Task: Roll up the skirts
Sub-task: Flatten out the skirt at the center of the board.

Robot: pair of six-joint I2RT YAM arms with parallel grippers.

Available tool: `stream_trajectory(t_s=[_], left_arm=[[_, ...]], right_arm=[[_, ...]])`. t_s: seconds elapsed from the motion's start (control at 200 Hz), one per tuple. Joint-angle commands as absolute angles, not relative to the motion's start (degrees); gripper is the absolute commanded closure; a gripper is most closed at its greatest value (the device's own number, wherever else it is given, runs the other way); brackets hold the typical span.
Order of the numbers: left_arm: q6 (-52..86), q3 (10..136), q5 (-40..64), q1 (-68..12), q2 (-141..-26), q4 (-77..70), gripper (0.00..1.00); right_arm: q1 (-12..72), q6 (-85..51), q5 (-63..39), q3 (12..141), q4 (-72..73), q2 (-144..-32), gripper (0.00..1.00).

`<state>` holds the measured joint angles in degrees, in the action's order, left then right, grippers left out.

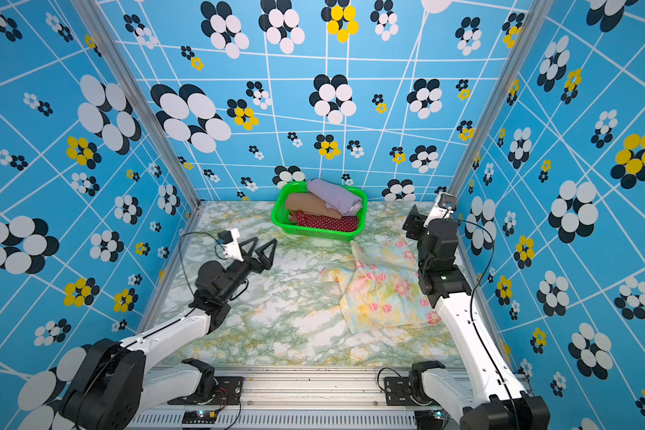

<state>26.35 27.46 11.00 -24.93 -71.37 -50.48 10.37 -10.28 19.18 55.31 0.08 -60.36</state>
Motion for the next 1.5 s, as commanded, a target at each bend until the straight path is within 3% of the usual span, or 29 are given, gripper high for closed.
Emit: stream_trajectory(t_s=[0.0, 0.035, 0.065, 0.205, 0.455, 1.004, 1.094, 1.214, 1.334, 1.389, 1.494], left_arm=[[16.7, 34.2, 8.7, -32.0, -77.5, -41.8, 0.20], [17.2, 35.8, 8.4, -32.9, -80.6, -40.9, 0.31], [18.0, 36.7, 8.0, -33.5, -82.9, -40.6, 0.34], [18.6, 40.5, 7.6, -35.8, -92.6, -39.7, 0.26], [20.0, 49.3, 10.8, -37.9, -105.7, -33.4, 0.23], [23.7, 56.4, 13.1, -38.6, -119.4, -33.7, 0.26], [23.9, 57.9, 13.6, -38.9, -120.6, -33.3, 0.34], [23.7, 59.6, 14.2, -39.0, -121.3, -32.8, 0.58], [23.1, 60.0, 14.8, -38.9, -119.5, -33.3, 0.87], [22.5, 60.0, 15.0, -38.9, -118.0, -33.4, 0.95], [21.4, 60.1, 14.5, -38.8, -114.6, -32.5, 1.00]], right_arm=[[17.2, -14.8, 15.6, 49.3, -20.7, -62.5, 0.18], [19.6, -16.1, 14.9, 47.2, -20.9, -62.2, 0.17], [21.7, -17.2, 14.5, 45.5, -20.9, -61.8, 0.17], [32.2, -19.1, 16.3, 40.3, -22.5, -60.9, 0.17], [44.7, -22.9, 17.1, 37.1, -22.9, -66.0, 0.15], [52.5, -29.2, 19.5, 35.1, -21.0, -76.0, 0.16], [53.7, -30.7, 20.7, 35.0, -20.8, -77.9, 0.16], [53.8, -32.6, 22.7, 35.4, -21.1, -80.8, 0.18], [53.8, -34.2, 25.2, 35.5, -21.3, -81.3, 0.30], [53.8, -34.5, 26.7, 35.4, -21.5, -81.3, 0.45], [53.8, -35.0, 28.2, 35.1, -22.1, -80.6, 0.82]])
